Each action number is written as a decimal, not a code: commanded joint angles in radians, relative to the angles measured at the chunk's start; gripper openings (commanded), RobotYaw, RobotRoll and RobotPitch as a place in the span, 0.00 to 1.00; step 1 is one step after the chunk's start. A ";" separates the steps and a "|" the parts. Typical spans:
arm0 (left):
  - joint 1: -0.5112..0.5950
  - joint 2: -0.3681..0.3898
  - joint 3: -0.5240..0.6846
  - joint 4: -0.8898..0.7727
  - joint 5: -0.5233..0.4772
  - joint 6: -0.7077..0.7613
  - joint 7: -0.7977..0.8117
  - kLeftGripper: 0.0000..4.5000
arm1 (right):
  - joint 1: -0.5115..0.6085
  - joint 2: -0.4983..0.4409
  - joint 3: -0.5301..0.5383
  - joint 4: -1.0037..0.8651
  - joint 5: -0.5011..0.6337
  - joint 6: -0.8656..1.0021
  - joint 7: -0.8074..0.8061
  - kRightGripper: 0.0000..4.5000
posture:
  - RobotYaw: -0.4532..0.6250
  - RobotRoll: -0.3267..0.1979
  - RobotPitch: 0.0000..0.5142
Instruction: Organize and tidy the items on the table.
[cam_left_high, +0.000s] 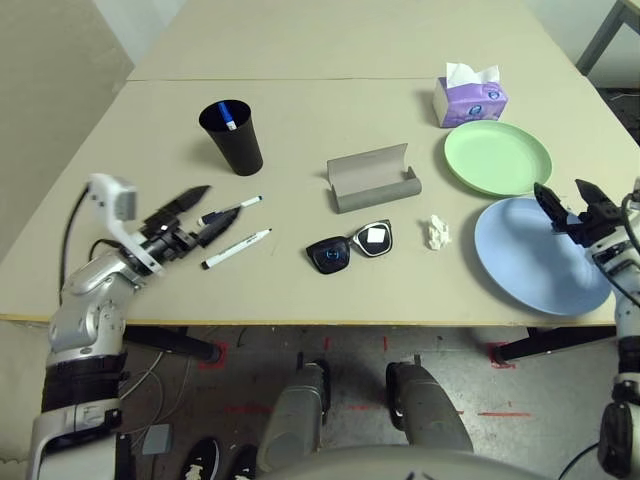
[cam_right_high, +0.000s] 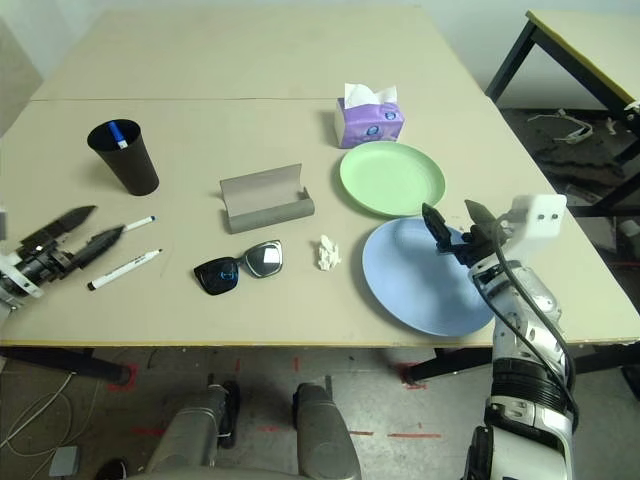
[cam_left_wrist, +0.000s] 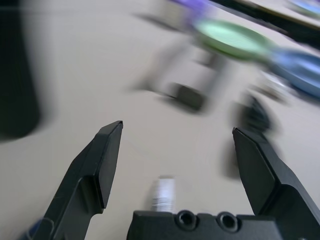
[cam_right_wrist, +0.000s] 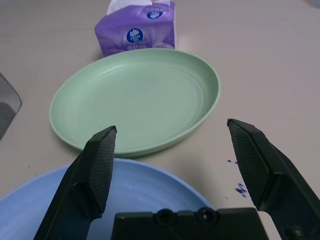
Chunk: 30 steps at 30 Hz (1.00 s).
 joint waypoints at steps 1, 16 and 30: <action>-0.017 0.020 -0.057 0.022 0.037 -0.063 -0.127 0.99 | 0.023 -0.038 0.014 -0.060 -0.002 0.051 0.023 1.00 | 0.16 0.62 0.41; -0.094 -0.030 -0.113 0.086 0.111 -0.243 -0.199 0.99 | 0.242 -0.317 -0.005 -0.218 0.035 0.351 0.213 1.00 | 0.13 0.62 0.38; -0.063 -0.033 -0.107 0.027 0.108 -0.272 -0.146 0.99 | 0.211 -0.333 0.117 -0.159 -0.017 0.573 0.225 1.00 | 0.16 0.62 0.39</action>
